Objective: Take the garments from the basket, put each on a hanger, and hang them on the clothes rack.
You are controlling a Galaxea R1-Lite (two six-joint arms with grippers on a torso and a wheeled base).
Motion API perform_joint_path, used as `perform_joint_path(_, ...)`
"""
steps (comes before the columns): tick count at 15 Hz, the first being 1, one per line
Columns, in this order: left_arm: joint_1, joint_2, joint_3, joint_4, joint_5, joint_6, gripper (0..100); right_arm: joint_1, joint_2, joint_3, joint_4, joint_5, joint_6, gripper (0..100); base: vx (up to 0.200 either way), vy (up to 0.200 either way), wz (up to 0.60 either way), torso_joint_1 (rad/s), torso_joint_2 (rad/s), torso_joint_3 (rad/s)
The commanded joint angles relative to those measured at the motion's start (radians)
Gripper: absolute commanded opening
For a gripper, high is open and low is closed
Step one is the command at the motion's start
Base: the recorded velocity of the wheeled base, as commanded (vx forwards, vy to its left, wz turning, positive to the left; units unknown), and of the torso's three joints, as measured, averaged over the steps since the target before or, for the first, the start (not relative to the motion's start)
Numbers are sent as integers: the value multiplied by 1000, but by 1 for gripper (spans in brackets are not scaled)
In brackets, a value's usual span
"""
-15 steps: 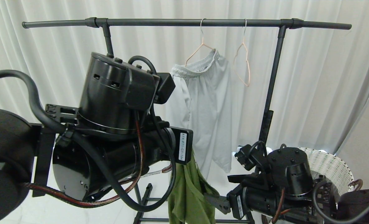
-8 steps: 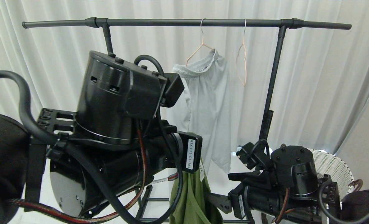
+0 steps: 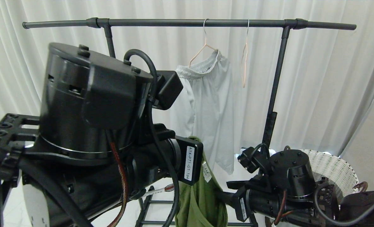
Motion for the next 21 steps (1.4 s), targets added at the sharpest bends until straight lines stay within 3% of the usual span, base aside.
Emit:
perform_joint_path(1,-3,-5,3,0,0,-1,0,-2,-13,4,0,-1,0,0,0,0,0,0,0,0)
perform_joint_path(5,2,-19,69,0,17,13,0,-71,-124,44,49,-13,-37,0,0,0,0,0,0,0)
perform_joint_path(7,8,-81,159,0,26,95,0,-154,-271,35,176,-13,-57,0,0,0,0,0,0,0)
perform_joint_path(9,9,-154,233,-2,23,180,0,-175,-430,-42,337,-13,-57,0,0,0,0,0,0,0)
perform_joint_path(11,5,-188,243,-2,23,207,0,-166,-544,-155,487,-12,-58,0,0,0,0,0,0,0)
perform_joint_path(14,5,-203,165,-3,23,240,0,-157,-587,-349,578,-13,-75,0,0,0,0,0,0,0)
perform_joint_path(17,8,-199,13,-3,23,276,0,-158,-590,-527,684,-13,-144,0,0,0,0,0,0,0)
perform_joint_path(21,8,-197,-120,-3,25,361,0,-160,-618,-649,788,-13,-261,0,0,0,0,0,0,0)
